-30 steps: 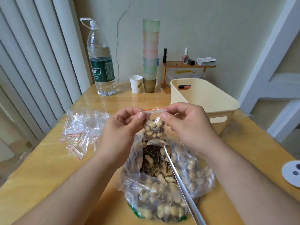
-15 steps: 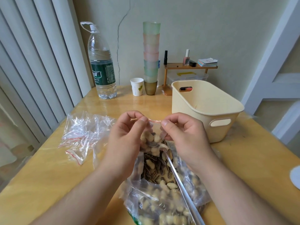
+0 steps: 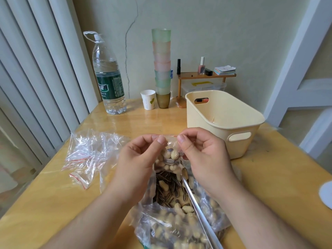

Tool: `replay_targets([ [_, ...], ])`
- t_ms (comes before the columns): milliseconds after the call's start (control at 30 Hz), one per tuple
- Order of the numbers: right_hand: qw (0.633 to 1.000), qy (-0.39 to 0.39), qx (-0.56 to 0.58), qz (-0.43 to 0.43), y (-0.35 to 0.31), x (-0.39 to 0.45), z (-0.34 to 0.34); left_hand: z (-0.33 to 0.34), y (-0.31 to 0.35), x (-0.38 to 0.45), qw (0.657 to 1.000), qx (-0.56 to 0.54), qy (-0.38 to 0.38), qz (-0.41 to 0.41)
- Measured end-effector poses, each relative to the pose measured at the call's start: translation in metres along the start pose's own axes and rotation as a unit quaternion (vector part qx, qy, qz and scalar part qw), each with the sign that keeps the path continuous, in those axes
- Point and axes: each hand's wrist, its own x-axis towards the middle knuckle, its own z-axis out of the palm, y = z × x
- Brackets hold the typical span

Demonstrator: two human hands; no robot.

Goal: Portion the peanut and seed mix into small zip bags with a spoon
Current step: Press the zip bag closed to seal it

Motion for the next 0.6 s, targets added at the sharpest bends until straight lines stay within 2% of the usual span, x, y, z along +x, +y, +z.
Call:
replay_targets([
  [300,0.993,-0.009,0.061,0.097,-0.0007,0.0004,0.0001,-0.0049,-0.0021,0.0031,0.999,-0.005,0.034,0.019],
  [600,0.991,0.016,0.064,0.114,-0.0001,0.0016,-0.0024,-0.002,0.0001,0.0011,0.999,-0.017,0.034,0.035],
])
